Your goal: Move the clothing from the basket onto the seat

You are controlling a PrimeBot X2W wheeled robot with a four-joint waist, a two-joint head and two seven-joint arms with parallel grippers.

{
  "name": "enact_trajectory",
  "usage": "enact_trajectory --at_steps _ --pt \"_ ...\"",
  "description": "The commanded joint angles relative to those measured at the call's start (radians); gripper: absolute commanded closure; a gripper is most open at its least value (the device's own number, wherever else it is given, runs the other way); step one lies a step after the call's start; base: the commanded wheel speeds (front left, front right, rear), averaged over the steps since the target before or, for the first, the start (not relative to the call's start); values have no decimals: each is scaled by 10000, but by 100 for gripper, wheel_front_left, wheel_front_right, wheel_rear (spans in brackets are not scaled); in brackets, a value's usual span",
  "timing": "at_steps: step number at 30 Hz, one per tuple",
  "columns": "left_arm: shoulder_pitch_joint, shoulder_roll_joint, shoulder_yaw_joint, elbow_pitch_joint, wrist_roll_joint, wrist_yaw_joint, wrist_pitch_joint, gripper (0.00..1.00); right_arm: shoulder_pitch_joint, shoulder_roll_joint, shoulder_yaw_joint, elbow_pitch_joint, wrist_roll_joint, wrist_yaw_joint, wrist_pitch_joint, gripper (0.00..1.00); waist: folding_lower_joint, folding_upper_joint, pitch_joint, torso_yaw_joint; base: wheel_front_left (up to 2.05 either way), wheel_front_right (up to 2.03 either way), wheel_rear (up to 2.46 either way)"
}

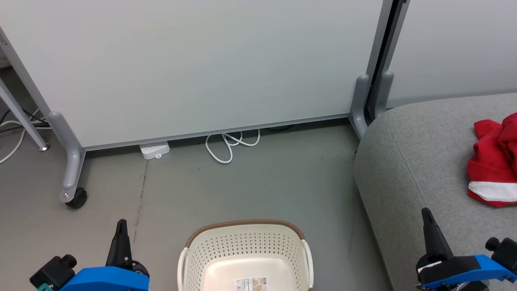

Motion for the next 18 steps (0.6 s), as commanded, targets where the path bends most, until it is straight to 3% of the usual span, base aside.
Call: enact_trajectory --at_steps 1,18 --pt "-353 13 56 -164 -352 -40 83 100 -286 -1 -38 -148 361 3 69 100 0 0 6 -6 0 0 0" --pt "-567 13 253 -222 -2425 -57 611 100 -441 11 -155 -224 2496 3 606 100 -1 0 73 -74 0 0 0"
